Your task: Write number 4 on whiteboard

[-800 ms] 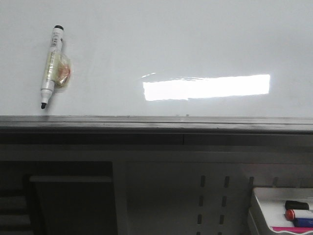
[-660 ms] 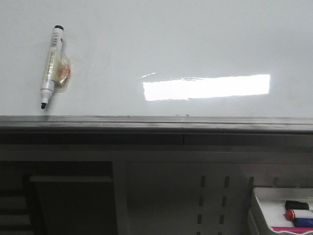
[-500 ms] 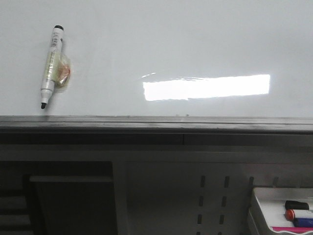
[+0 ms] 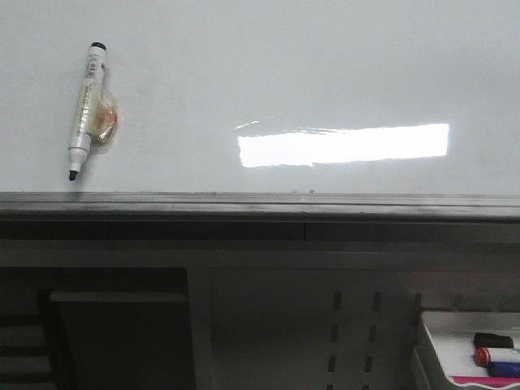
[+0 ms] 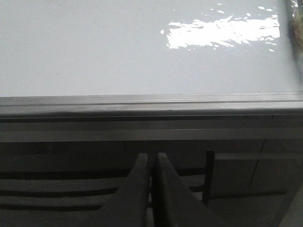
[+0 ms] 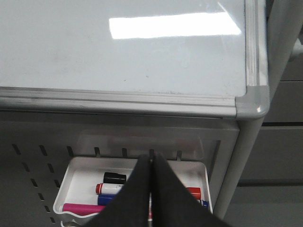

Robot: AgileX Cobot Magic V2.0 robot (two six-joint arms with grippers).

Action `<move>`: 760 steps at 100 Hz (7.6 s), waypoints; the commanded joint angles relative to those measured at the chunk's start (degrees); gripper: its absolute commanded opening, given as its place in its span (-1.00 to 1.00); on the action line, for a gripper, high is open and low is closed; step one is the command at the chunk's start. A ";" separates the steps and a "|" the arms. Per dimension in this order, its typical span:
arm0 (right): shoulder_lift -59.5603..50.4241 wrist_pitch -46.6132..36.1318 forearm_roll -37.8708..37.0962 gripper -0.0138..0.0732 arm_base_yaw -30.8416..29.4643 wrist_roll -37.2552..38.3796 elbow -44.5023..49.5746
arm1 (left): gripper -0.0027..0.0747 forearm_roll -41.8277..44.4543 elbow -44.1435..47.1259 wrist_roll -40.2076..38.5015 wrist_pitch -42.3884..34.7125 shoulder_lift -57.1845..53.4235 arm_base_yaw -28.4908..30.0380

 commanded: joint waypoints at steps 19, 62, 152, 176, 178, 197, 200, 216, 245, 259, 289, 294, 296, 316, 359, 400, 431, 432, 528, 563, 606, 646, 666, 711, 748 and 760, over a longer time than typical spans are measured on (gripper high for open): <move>-0.91 -1.17 0.06 -0.83 -0.25 -0.30 1.24 | -0.98 -0.14 1.87 -0.17 -3.30 -1.37 0.12; -0.91 -1.17 0.06 -0.83 -0.25 -0.30 1.24 | -0.98 4.20 1.87 0.10 -6.80 -1.37 0.12; 6.62 -9.92 13.24 -0.83 -0.25 -0.30 -6.78 | -0.98 1.02 -13.96 0.00 -5.24 12.46 0.12; 20.24 6.46 6.88 -0.83 -0.25 -4.38 -21.15 | -0.97 1.73 -19.01 0.00 -5.64 19.55 0.12; 20.85 6.72 6.88 -0.83 -0.25 -4.38 -21.60 | -0.95 1.73 -19.01 0.00 -5.76 19.99 0.12; 24.56 3.53 6.88 -0.83 -0.25 -4.38 -22.44 | -0.08 0.98 -18.89 0.00 -9.94 24.31 0.01; 24.56 3.38 6.88 -0.83 -0.25 -4.38 -22.34 | 0.12 -0.01 -18.62 0.00 -11.93 25.07 0.01; 24.56 4.06 6.88 -0.83 -0.16 -4.38 -21.73 | 0.39 -4.89 -17.04 0.00 -24.86 31.29 -0.47; 24.56 3.13 6.88 -0.83 -0.16 -4.38 -19.63 | 0.39 -6.15 -17.83 0.00 -32.26 42.32 -15.33; 24.56 3.21 7.00 -0.83 -0.16 -4.38 -19.63 | 0.39 -10.37 -18.38 0.00 -37.69 49.18 -24.24; 24.56 2.81 7.11 -0.83 -0.14 -4.38 -19.63 | 0.39 -13.16 -23.62 0.10 -42.96 64.49 -30.41; 24.56 2.72 7.11 -0.83 -0.14 -4.38 -19.63 | 0.39 -13.94 -24.40 0.10 -43.10 66.30 -30.21; 24.56 2.72 7.11 -0.83 -0.14 -4.38 -19.63 | 0.39 -13.94 -24.62 0.10 -43.10 67.01 -30.21; 24.56 1.87 7.11 -0.83 -0.14 -4.38 -19.63 | 0.39 -13.79 -27.31 0.10 -44.61 72.77 -30.21; 24.56 4.10 7.99 -0.83 4.50 -4.27 -19.63 | -0.98 -13.95 -28.03 0.64 -45.42 75.08 -30.12; 29.04 6.62 8.14 -0.83 25.04 -6.87 -27.70 | -0.98 15.82 -27.92 0.64 -45.42 69.51 -30.22; 45.30 5.41 7.80 -0.24 44.31 -6.87 -41.32 | -0.98 35.43 -25.47 0.64 -49.16 62.09 -30.22; 46.03 5.21 7.80 -0.17 44.59 -6.87 -41.60 | -0.98 35.92 -25.31 0.64 -49.18 61.82 -30.22; 70.87 2.80 8.16 -0.05 53.24 -7.89 -61.66 | -0.98 40.88 -22.30 0.64 -51.98 58.89 -30.22; 70.87 2.63 8.16 -0.83 53.28 -7.89 -61.66 | -0.67 42.21 -22.30 0.64 -52.01 58.75 -30.22; 72.08 2.77 5.37 -0.83 49.14 -7.89 -63.43 | 0.26 23.38 -22.30 0.64 -40.20 52.14 -30.22; 82.80 -0.03 2.94 -0.83 42.80 -7.89 -74.33 | 0.26 15.51 -22.30 0.64 -37.15 49.10 -30.12; 84.60 1.35 5.11 -0.83 43.35 -7.78 -71.26 | 0.26 15.51 -22.30 0.64 -37.15 49.10 -30.12; 79.52 7.23 4.17 -0.83 38.32 -7.78 -67.94 | 0.26 15.51 -22.30 0.64 -37.70 49.10 -30.12; 80.29 -0.64 4.29 -0.83 41.49 -10.94 -71.69 | 0.26 15.51 -22.30 0.64 -38.11 49.10 -30.12; 81.87 1.33 4.29 -0.83 40.66 -10.94 -71.58 | 0.26 15.51 -22.30 0.64 -38.11 49.10 -30.12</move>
